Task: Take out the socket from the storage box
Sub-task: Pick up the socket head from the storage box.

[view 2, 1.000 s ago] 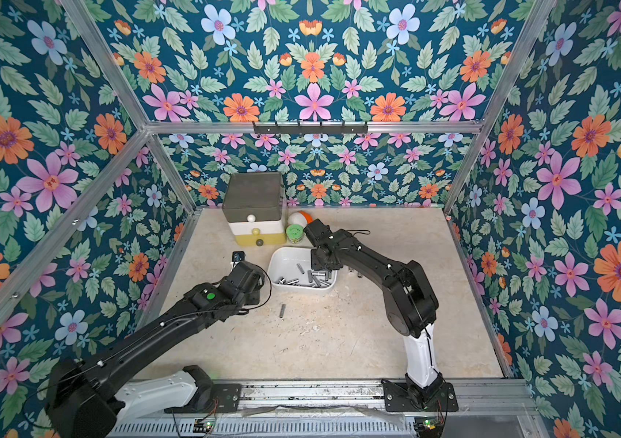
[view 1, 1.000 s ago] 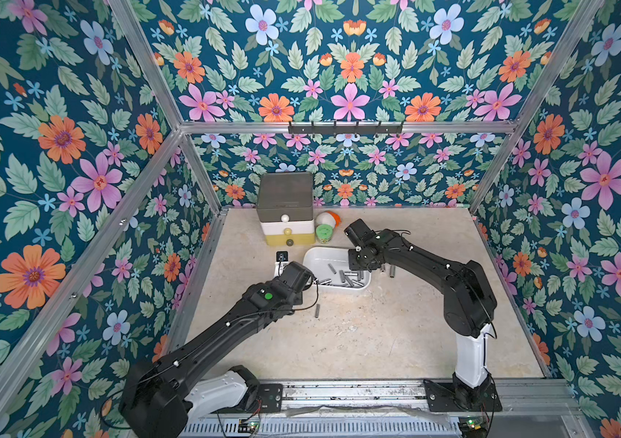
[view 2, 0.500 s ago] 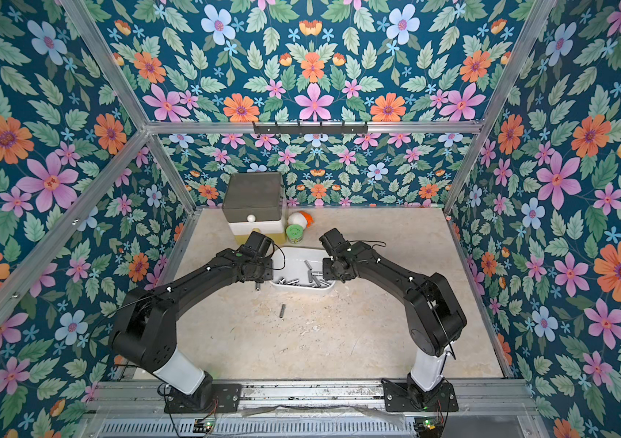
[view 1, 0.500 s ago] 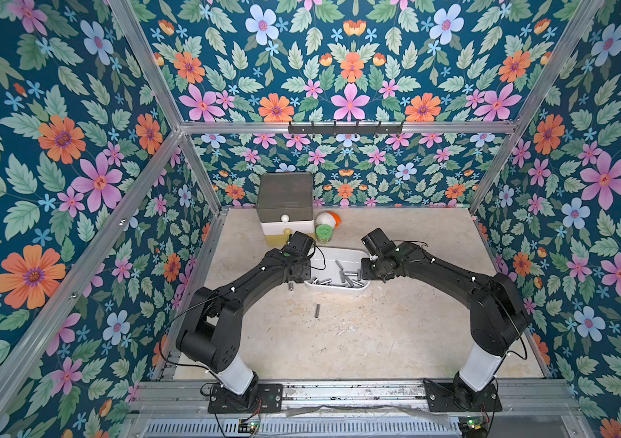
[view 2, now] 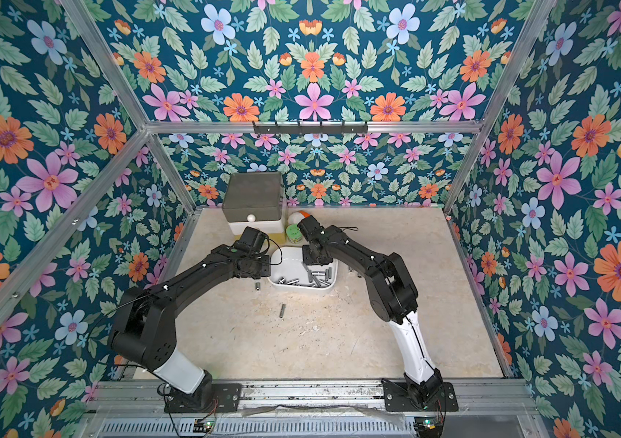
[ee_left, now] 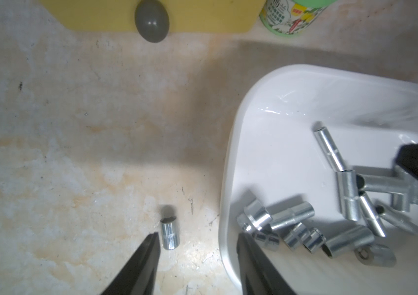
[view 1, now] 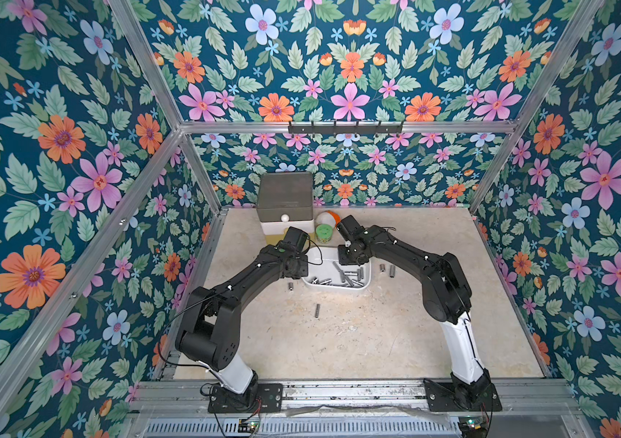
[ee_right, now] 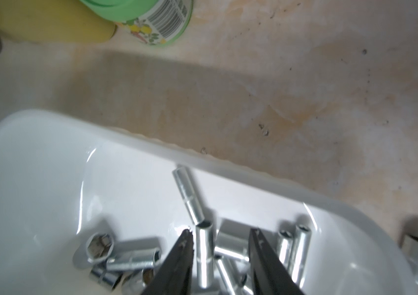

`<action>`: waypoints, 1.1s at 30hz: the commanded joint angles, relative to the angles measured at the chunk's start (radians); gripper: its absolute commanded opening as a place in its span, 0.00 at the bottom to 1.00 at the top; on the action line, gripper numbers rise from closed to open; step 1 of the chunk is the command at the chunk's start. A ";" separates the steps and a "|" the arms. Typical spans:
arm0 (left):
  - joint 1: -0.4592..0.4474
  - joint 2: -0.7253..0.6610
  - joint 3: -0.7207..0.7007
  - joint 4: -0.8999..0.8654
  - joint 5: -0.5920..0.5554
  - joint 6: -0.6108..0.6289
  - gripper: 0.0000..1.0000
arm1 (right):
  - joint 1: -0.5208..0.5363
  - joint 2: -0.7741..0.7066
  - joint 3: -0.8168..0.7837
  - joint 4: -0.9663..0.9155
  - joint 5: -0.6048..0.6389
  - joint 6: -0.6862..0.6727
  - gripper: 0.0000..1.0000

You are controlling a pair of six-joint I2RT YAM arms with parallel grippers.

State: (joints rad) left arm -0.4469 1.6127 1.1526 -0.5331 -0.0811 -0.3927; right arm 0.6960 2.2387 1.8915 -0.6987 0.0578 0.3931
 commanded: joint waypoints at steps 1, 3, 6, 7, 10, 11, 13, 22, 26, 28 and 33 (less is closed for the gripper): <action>0.001 -0.027 0.006 -0.052 0.006 0.011 0.56 | 0.013 0.068 0.094 -0.084 0.009 -0.020 0.40; 0.001 -0.053 0.000 -0.066 0.001 0.011 0.56 | 0.023 0.111 0.147 -0.103 0.011 -0.023 0.40; 0.001 -0.095 -0.008 -0.092 0.006 0.019 0.56 | 0.032 0.163 0.217 -0.129 0.004 -0.020 0.39; 0.001 -0.112 -0.015 -0.099 0.002 0.021 0.56 | 0.035 0.175 0.230 -0.130 0.002 -0.018 0.39; 0.001 -0.158 -0.038 -0.109 0.003 0.029 0.57 | 0.041 0.206 0.252 -0.134 -0.005 -0.006 0.38; 0.001 -0.170 -0.045 -0.115 0.002 0.031 0.57 | 0.044 0.212 0.252 -0.130 -0.009 -0.005 0.38; 0.001 -0.196 -0.066 -0.120 -0.002 0.036 0.57 | 0.053 0.228 0.257 -0.132 -0.003 0.000 0.36; 0.001 -0.254 -0.121 -0.110 -0.014 0.038 0.57 | 0.086 0.273 0.241 -0.152 0.035 0.033 0.35; 0.001 -0.249 -0.125 -0.110 -0.013 0.038 0.57 | 0.094 0.268 0.224 -0.150 0.042 0.050 0.26; 0.001 -0.252 -0.126 -0.112 -0.019 0.038 0.57 | 0.099 0.263 0.229 -0.147 0.045 0.059 0.19; 0.001 -0.264 -0.139 -0.105 -0.023 0.032 0.57 | 0.094 0.237 0.278 -0.141 0.003 0.095 0.04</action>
State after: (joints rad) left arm -0.4469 1.3548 1.0168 -0.6361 -0.0895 -0.3614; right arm 0.7883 2.4798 2.1548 -0.7868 0.1520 0.4511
